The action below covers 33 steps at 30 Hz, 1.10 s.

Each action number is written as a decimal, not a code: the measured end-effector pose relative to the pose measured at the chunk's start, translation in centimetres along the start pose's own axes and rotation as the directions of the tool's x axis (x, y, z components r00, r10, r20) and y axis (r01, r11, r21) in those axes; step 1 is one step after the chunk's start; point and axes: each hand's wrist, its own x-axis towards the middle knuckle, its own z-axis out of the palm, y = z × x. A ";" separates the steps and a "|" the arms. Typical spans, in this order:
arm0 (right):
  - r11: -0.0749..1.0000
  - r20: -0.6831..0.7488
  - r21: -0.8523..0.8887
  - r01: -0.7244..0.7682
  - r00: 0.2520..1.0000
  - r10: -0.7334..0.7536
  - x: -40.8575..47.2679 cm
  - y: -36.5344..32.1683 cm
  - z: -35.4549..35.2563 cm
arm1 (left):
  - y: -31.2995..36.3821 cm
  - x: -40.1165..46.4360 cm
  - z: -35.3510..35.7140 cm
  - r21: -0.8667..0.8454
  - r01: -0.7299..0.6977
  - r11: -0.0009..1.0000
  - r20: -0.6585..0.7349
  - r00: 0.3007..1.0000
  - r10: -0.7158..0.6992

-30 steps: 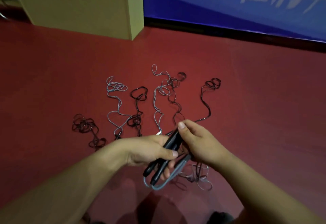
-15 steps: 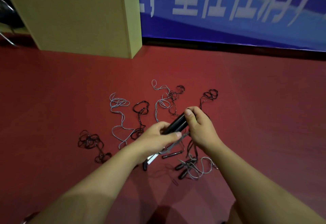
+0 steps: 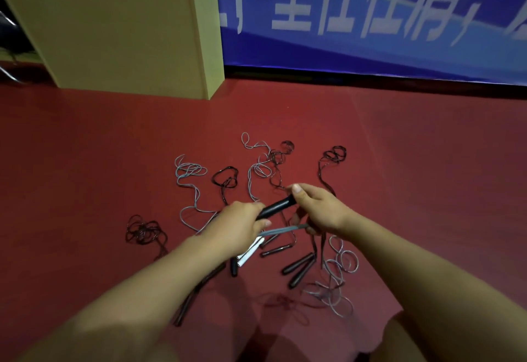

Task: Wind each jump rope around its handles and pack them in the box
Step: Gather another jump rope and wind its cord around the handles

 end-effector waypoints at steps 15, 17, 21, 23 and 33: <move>0.986 0.090 -0.143 -0.087 0.991 0.100 -1.4 3.6 -7.0 | -3.8 -0.4 0.7 -0.604 0.344 0.719 0.407 0.909 -0.092; 0.985 0.134 -0.165 -0.052 0.988 0.075 -1.4 3.5 -6.3 | -3.9 -0.5 0.5 -0.613 0.350 0.708 0.447 0.893 -0.054; 0.996 -0.018 -0.090 0.000 1.000 -0.001 -1.3 3.4 -5.6 | -3.3 -0.7 0.3 -0.653 0.390 0.649 0.492 0.870 -0.028; 0.997 -0.056 -0.072 0.012 0.998 -0.016 -1.4 3.5 -5.4 | -3.0 -0.7 0.2 -0.687 0.409 0.601 0.496 0.868 -0.024; 0.969 -0.079 0.238 -0.067 0.993 0.089 -0.5 3.7 -5.1 | -2.9 -1.3 -0.3 -0.715 0.448 0.537 0.547 0.837 0.029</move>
